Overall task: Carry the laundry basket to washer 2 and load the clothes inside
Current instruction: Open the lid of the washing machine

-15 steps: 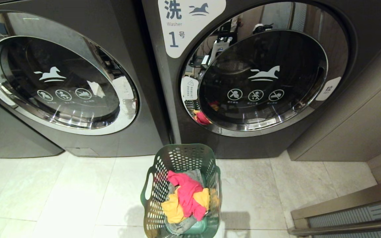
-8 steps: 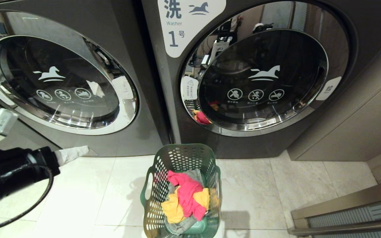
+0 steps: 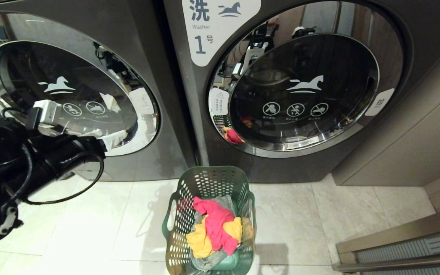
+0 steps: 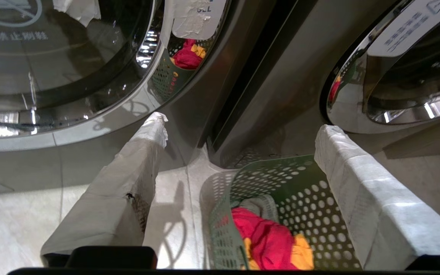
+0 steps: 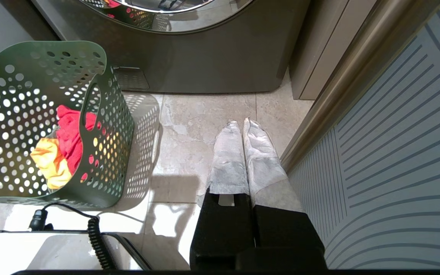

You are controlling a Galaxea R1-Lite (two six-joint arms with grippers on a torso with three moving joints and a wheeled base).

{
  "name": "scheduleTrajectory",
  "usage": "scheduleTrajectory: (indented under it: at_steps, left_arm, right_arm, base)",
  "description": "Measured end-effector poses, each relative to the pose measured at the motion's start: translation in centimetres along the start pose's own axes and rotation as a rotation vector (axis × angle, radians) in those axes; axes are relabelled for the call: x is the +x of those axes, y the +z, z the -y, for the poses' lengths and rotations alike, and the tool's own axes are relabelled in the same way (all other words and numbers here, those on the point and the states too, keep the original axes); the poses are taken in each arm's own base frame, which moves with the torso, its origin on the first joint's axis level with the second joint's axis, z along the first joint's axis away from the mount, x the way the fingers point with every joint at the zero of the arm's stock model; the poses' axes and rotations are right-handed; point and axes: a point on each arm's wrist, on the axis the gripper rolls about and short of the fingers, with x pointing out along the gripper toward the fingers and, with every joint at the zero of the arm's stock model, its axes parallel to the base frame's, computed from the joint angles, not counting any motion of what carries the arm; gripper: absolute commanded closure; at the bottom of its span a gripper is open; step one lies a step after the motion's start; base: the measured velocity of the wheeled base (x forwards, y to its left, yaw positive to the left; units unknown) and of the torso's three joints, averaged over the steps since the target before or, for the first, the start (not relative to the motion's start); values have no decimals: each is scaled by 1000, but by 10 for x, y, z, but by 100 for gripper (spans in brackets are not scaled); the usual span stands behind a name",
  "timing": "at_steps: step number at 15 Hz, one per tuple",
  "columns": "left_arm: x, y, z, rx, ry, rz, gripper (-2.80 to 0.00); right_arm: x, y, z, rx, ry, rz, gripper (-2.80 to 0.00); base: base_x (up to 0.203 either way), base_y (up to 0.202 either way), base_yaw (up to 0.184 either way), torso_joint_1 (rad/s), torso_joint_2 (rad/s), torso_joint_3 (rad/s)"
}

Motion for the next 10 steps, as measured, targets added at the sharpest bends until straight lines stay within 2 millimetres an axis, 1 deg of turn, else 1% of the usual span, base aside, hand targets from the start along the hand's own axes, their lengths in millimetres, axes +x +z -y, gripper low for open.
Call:
scheduleTrajectory:
  at_steps: [2, 3, 5, 8, 10]
  left_arm:
    - [10, -3, -6, 19, -32, 14, -280]
    - [15, -1, -9, 41, -64, 41, -280]
    - [22, -6, -13, 102, -111, 62, -280]
    - [26, -9, -29, 168, -231, 63, -280]
    - [33, -13, -39, 191, -269, 61, -280]
  right_arm:
    - [0, 0, 0, 0, 0, 0, 0]
    - [0, 0, 0, 0, 0, 0, 0]
    - [0, 0, 0, 0, 0, 0, 0]
    - [0, 0, 0, 0, 0, 0, 0]
    - [0, 0, 0, 0, 0, 0, 0]
  base:
    - [0, 0, 0, 0, 0, 0]
    - [0, 0, 0, 0, 0, 0]
    - [0, 0, 0, 0, 0, 0]
    - [0, 0, 0, 0, 0, 0]
    - [0, 0, 0, 0, 0, 0]
